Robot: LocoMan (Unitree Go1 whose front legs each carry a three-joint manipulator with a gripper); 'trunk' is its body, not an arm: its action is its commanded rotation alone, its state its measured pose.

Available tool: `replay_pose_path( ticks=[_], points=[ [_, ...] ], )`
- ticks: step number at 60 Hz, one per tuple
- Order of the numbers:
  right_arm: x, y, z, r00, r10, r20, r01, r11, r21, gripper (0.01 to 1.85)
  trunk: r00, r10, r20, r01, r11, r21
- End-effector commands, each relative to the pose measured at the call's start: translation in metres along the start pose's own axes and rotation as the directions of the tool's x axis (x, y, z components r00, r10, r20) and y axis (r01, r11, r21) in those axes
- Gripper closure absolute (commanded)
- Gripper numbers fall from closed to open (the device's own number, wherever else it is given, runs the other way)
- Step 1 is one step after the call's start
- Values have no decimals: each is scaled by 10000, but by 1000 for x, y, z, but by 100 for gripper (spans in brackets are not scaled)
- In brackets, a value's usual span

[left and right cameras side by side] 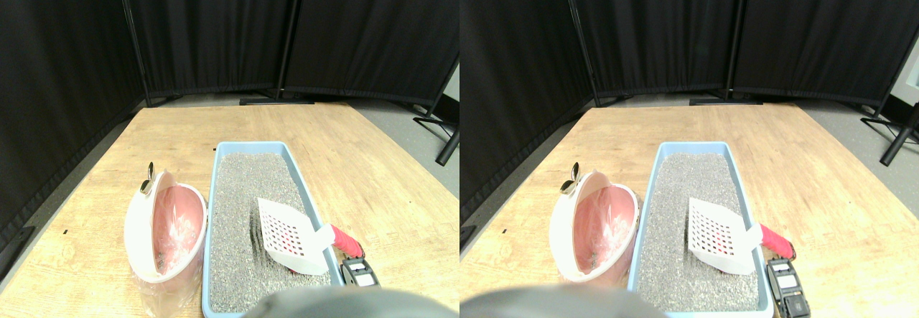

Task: Scoop (unimanual)

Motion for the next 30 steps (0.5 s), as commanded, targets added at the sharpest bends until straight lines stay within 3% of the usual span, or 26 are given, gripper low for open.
replay_pose_path(
  ticks=[1,23,30],
  points=[
    [1,2,6,9992,165,358,-163,9998,-68,144,10000,59,9,-59,10000,-34],
    [5,-4,6,9984,211,531,-191,9991,-365,144,10000,-75,-31,75,10000,3],
    [9,-8,4,9959,316,846,-326,9994,102,128,10000,-76,-54,76,10000,-20]
  ],
)
